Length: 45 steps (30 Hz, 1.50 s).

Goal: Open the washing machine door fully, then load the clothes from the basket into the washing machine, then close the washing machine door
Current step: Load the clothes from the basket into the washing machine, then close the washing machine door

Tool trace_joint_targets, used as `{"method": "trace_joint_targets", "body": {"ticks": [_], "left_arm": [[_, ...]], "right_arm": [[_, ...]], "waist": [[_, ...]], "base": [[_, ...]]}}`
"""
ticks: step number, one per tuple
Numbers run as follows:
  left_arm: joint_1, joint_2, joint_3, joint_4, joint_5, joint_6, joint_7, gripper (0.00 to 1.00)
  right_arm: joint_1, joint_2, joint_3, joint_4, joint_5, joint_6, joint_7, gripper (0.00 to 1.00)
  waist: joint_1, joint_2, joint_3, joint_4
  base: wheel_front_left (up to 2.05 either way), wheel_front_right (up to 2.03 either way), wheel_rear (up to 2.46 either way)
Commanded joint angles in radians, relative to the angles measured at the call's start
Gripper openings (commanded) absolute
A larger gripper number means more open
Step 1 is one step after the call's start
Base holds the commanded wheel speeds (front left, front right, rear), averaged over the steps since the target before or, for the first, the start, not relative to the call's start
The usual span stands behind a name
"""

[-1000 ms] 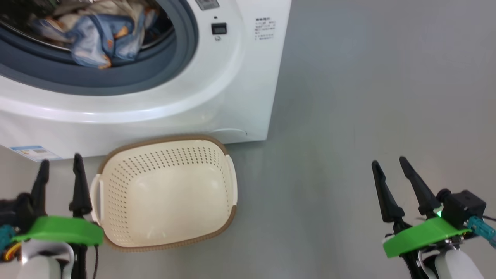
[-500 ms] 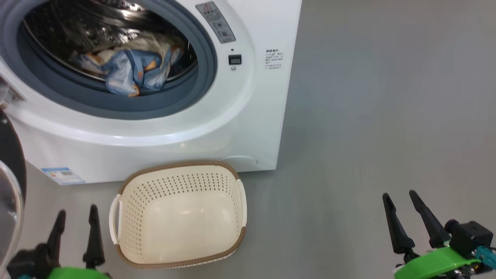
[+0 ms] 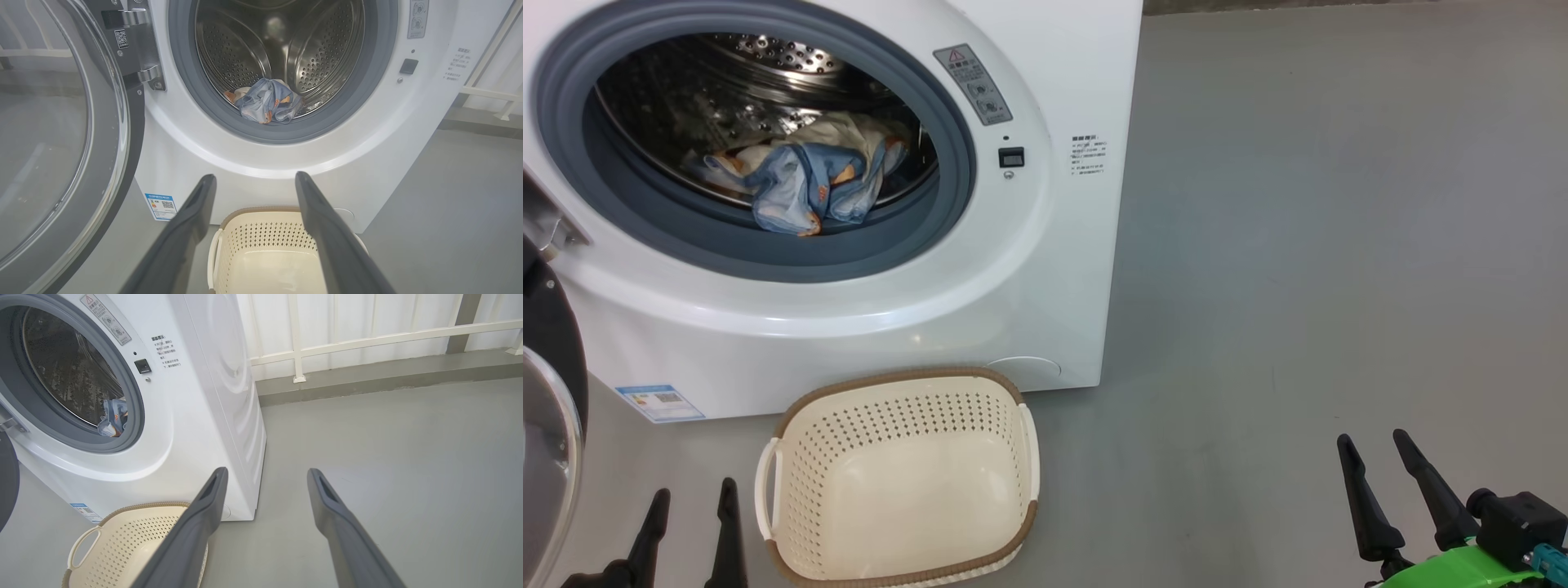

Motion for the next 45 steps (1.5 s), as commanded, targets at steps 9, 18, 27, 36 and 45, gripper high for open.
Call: {"method": "trace_joint_targets", "body": {"ticks": [9,18,27,36,45], "left_arm": [[-0.012,0.017,0.027,-0.031,-0.001,-0.002,-0.006,1.00],[-0.019,0.011,0.034,-0.021,0.011,-0.002,-0.006,1.00],[-0.022,0.006,0.038,-0.019,0.014,-0.002,-0.006,1.00],[-0.026,0.012,0.030,-0.038,0.008,-0.002,-0.006,1.00],[-0.026,0.009,0.028,-0.044,0.009,-0.002,-0.006,1.00]], "right_arm": [[-0.004,-0.013,0.020,-0.030,-0.001,0.002,-0.005,1.00],[-0.005,-0.012,0.023,-0.032,-0.001,0.002,-0.005,1.00],[-0.013,-0.011,0.025,-0.032,-0.002,0.002,-0.005,1.00],[-0.019,-0.010,0.021,-0.032,-0.002,0.002,-0.005,1.00],[-0.022,-0.010,0.030,-0.035,-0.005,0.002,-0.005,1.00]], "waist": [[0.0000,0.0000,0.003,-0.002],[0.0000,0.0000,0.007,0.001],[0.0000,0.0000,0.013,-0.001],[0.0000,0.0000,0.022,0.001],[0.0000,0.0000,0.019,0.009]], "base": [[0.00,0.00,0.00],[-0.08,0.08,0.00],[-1.05,1.05,0.00],[-1.29,1.29,0.00],[-0.19,0.19,0.00]]}}
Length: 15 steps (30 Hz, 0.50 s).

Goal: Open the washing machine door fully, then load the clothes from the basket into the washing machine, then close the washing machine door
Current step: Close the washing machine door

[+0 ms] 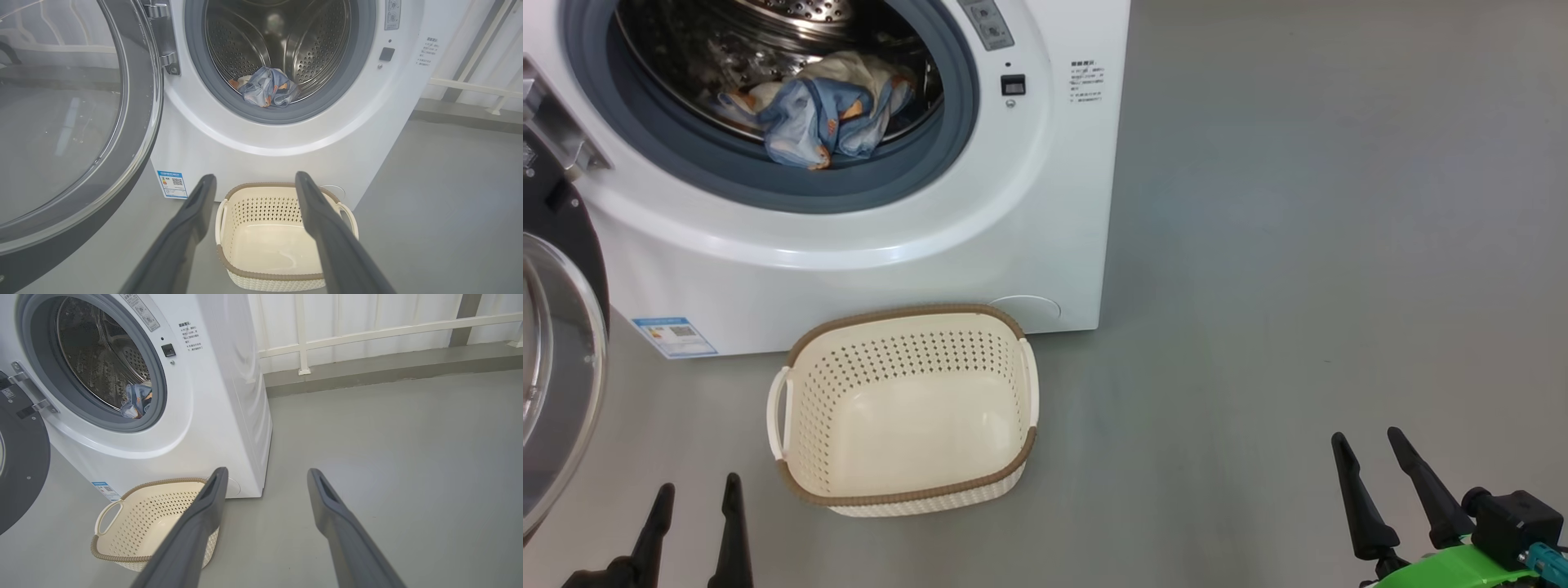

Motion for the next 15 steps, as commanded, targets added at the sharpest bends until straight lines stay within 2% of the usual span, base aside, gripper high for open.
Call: {"method": "trace_joint_targets", "body": {"ticks": [1,10,15], "left_arm": [[-0.025,0.013,0.031,-0.029,0.006,-0.002,-0.006,1.00],[-0.028,0.005,0.039,-0.024,-0.002,-0.002,-0.006,1.00],[-0.024,-0.007,0.055,-0.029,-0.004,-0.002,-0.006,1.00]], "right_arm": [[-0.021,-0.013,0.023,-0.026,-0.006,0.002,-0.005,1.00],[-0.035,-0.013,0.039,-0.027,-0.009,0.002,-0.005,1.00],[-0.046,-0.018,0.069,-0.019,-0.009,0.002,-0.005,1.00]], "waist": [[0.0000,0.0000,0.000,0.002],[0.0000,0.0000,0.000,0.046],[0.0000,0.0000,-0.004,0.118]], "base": [[0.00,0.00,0.00],[0.00,0.00,0.00],[0.00,0.00,0.00]]}}
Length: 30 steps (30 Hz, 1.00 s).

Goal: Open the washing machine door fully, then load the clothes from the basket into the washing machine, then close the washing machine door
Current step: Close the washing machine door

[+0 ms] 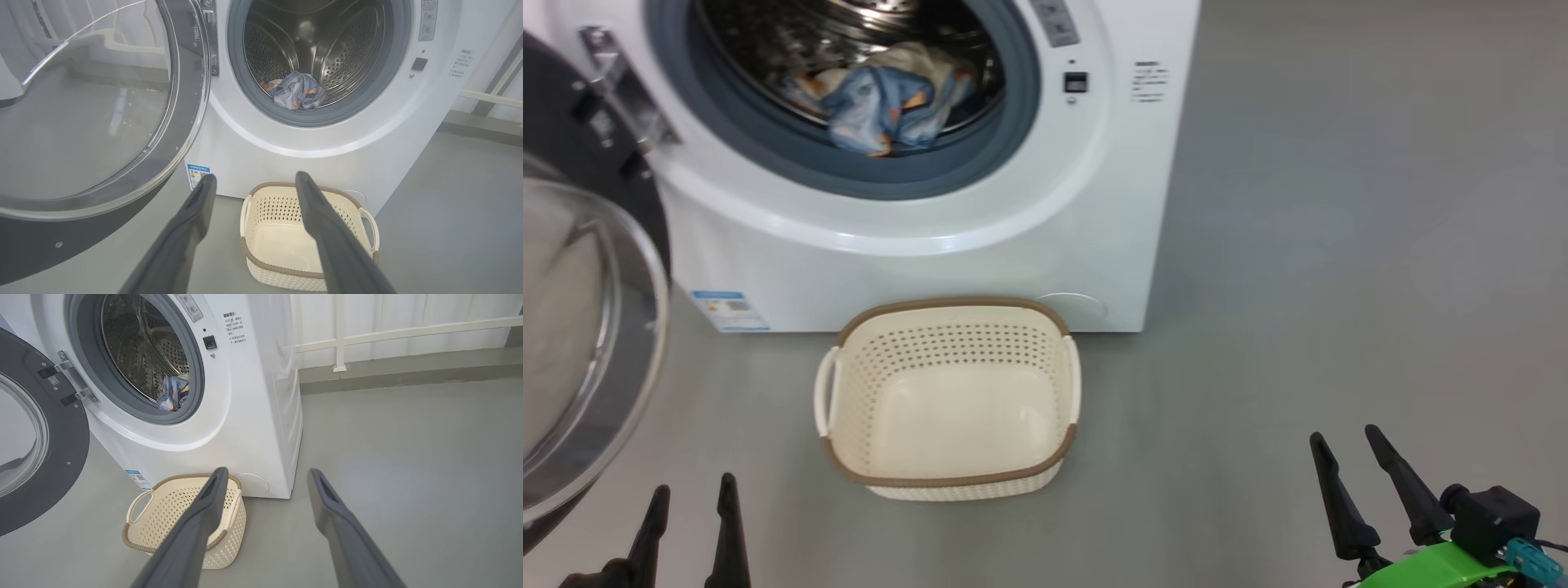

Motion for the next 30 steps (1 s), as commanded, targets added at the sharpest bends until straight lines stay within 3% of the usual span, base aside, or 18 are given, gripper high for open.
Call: {"method": "trace_joint_targets", "body": {"ticks": [1,17,30], "left_arm": [[-0.022,0.009,0.037,-0.029,-0.003,-0.002,-0.006,1.00],[0.010,-0.010,0.073,-0.028,-0.007,-0.002,-0.006,1.00],[0.021,-0.011,0.087,-0.023,-0.040,-0.002,-0.006,1.00]], "right_arm": [[-0.038,-0.017,0.030,-0.020,-0.008,0.002,-0.005,1.00],[-0.110,-0.046,0.136,0.009,-0.002,0.002,-0.005,1.00],[-0.138,-0.065,0.199,0.028,0.011,0.002,-0.005,1.00]], "waist": [[0.0000,0.0000,-0.003,0.044],[0.0000,0.0000,-0.017,0.300],[0.0000,0.0000,-0.021,0.417]], "base": [[0.00,0.00,0.00],[0.00,0.00,0.00],[0.00,0.00,0.00]]}}
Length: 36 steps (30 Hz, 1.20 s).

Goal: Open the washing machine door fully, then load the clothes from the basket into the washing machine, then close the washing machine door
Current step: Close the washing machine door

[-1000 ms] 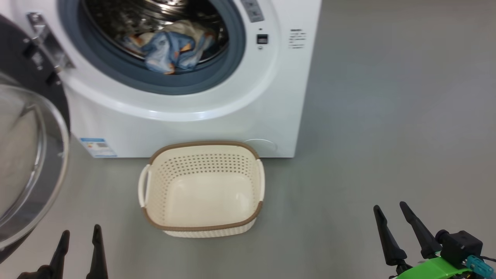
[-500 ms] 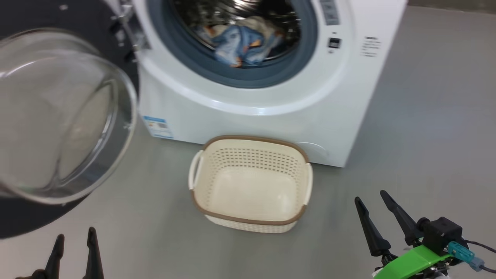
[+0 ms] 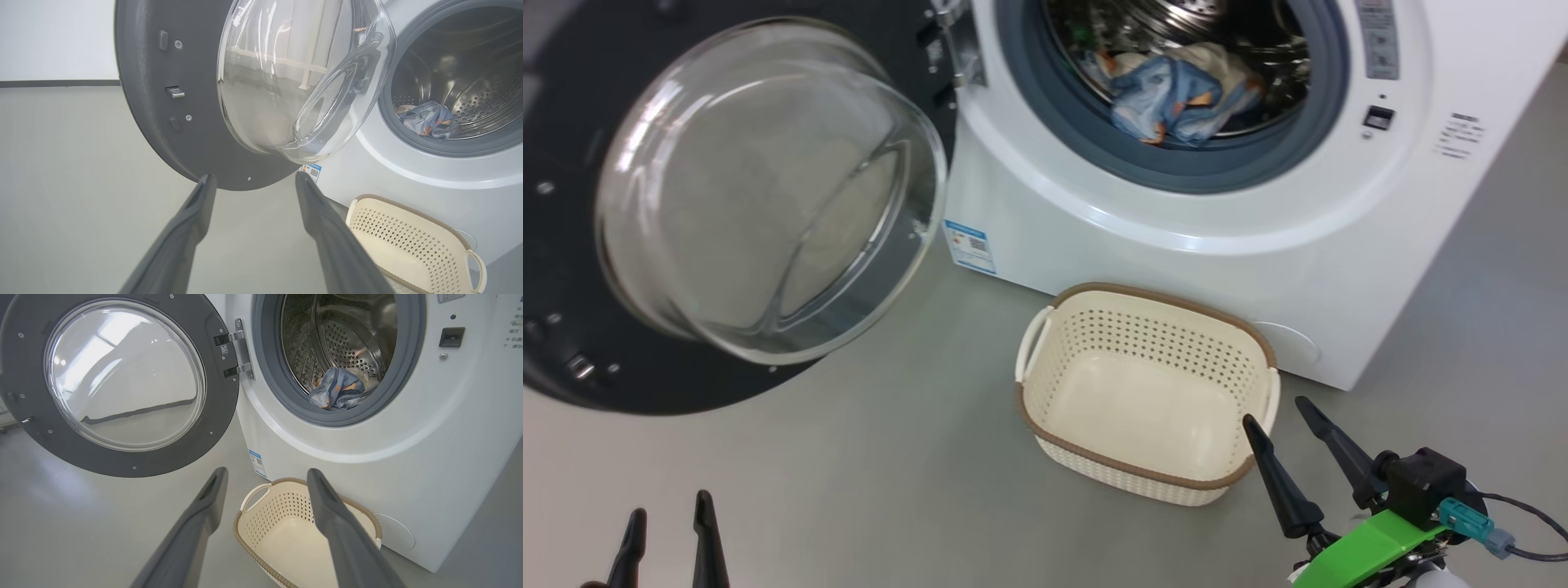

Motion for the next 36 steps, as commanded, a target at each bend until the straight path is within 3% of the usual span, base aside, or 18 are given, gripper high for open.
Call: {"method": "trace_joint_targets", "body": {"ticks": [1,23,24,26,27,33,36], "left_arm": [[-0.003,0.013,0.034,-0.023,-0.009,-0.002,-0.006,1.00],[-0.001,0.013,0.046,-0.037,-0.017,0.008,-0.006,1.00],[-0.004,0.013,0.049,-0.042,-0.017,0.007,-0.006,0.74],[-0.013,0.013,0.059,-0.053,-0.015,0.007,-0.006,0.13],[-0.020,0.013,0.068,-0.063,-0.017,0.006,-0.006,0.00],[-0.102,0.021,0.158,-0.155,-0.049,0.000,-0.006,0.00],[-0.163,0.077,0.180,-0.210,-0.070,-0.001,-0.006,0.00]], "right_arm": [[-0.023,-0.009,0.024,-0.018,0.005,0.002,-0.005,1.00],[-0.024,0.000,0.034,-0.013,0.013,0.002,-0.005,1.00],[-0.024,0.001,0.032,-0.013,0.013,0.002,-0.005,1.00],[-0.022,0.005,0.026,-0.015,0.013,0.002,-0.005,1.00],[-0.020,0.007,0.022,-0.016,0.013,0.002,-0.005,1.00],[0.002,0.016,0.004,-0.020,0.010,0.002,-0.005,1.00],[0.003,0.018,0.004,-0.020,0.010,0.002,-0.005,1.00]], "waist": [[0.0000,0.0000,-0.006,0.034],[0.0000,0.0000,-0.007,0.042],[0.0000,0.0000,-0.005,0.040],[0.0000,0.0000,-0.003,0.037],[0.0000,0.0000,-0.002,0.036],[0.0000,0.0000,-0.001,0.029],[0.0000,0.0000,0.002,0.021]], "base": [[0.00,0.00,0.00],[0.00,0.00,0.00],[0.00,0.00,0.00],[0.00,0.00,0.00],[0.00,0.00,0.00],[0.00,0.00,0.00],[0.00,0.00,0.00]]}}
